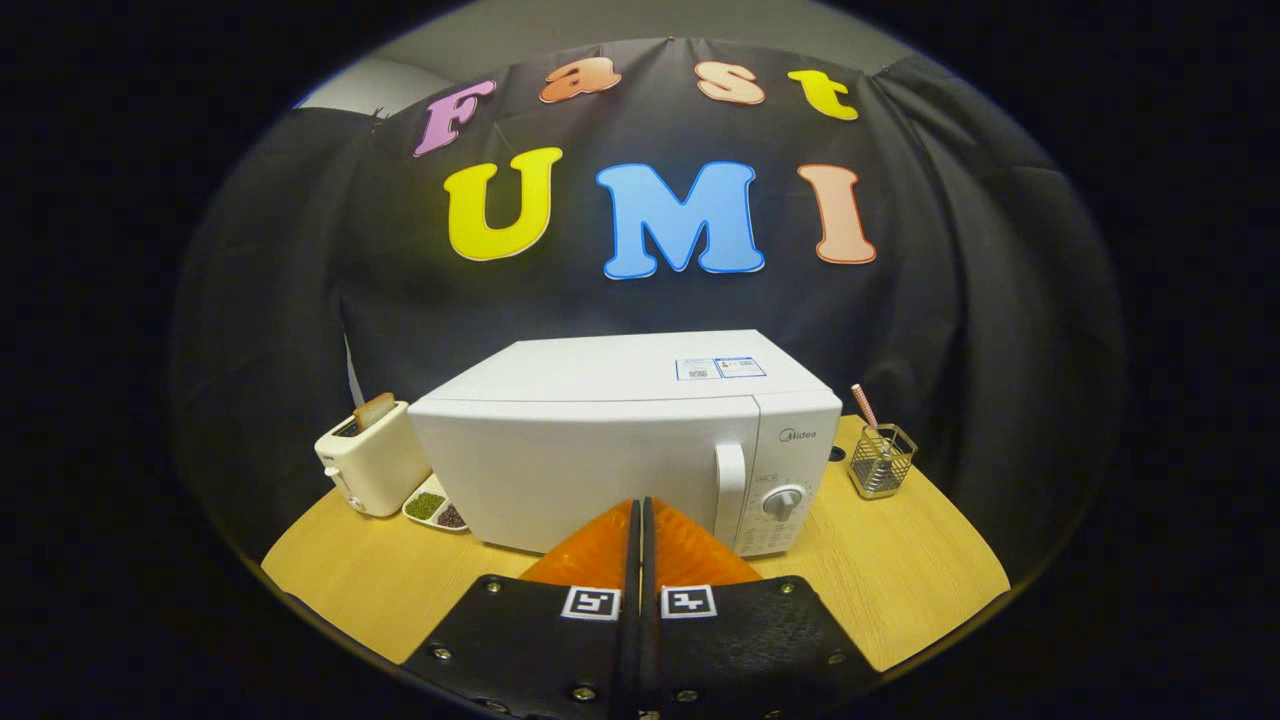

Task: Open the microwave, put the food inside, and close the microwave door.

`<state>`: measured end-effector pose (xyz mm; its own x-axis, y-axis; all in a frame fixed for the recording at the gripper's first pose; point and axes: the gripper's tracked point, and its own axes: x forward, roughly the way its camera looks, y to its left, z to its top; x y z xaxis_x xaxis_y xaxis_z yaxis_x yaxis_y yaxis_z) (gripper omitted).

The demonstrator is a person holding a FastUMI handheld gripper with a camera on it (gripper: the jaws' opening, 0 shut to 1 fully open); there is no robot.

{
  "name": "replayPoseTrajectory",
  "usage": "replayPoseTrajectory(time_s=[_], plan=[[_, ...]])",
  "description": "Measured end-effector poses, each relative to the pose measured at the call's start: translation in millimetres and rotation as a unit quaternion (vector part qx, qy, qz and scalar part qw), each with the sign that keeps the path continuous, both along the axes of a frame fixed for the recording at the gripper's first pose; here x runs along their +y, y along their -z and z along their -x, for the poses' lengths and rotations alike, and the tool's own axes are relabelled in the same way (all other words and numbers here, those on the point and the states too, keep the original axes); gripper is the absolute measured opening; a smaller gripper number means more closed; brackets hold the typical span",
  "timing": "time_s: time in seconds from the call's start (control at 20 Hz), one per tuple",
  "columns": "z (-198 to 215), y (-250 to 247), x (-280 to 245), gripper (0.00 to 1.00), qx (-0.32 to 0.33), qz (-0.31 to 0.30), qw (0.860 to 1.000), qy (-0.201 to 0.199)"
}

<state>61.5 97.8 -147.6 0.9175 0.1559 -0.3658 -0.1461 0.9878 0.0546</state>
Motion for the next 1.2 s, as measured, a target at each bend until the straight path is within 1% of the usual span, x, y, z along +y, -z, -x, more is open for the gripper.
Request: replayPoseTrajectory(time_s=[0.25, 0.4, 0.6, 0.7, 0.75, 0.8, 0.85, 0.9, 0.95, 1.05, 1.2], plan=[[46.9, -31.0, 1.0, 0.01, -0.028, 0.005, 1.0, 0.0], [70.0, -37.3, 9.6, 0.01, -0.041, 0.015, 0.999, -0.005], [101.2, -47.8, 10.0, 0.05, -0.059, 0.005, 0.998, -0.003], [112.0, -49.7, 5.8, 0.2, -0.069, 0.003, 0.998, 0.002], [116.2, -49.4, 2.8, 0.36, -0.07, 0.001, 0.998, 0.006], [120.6, -48.9, 1.9, 0.44, -0.07, -0.004, 0.998, 0.009], [123.8, -47.1, 0.4, 0.59, -0.068, -0.008, 0.998, 0.011], [126.1, -45.9, -3.6, 0.68, -0.067, -0.012, 0.998, 0.014], [126.3, -46.0, -7.7, 0.81, -0.068, -0.015, 0.997, 0.019], [126.4, -47.0, -14.2, 0.9, -0.072, -0.02, 0.997, 0.027], [126.6, -53.2, -24.6, 0.9, -0.08, -0.03, 0.996, 0.036]])
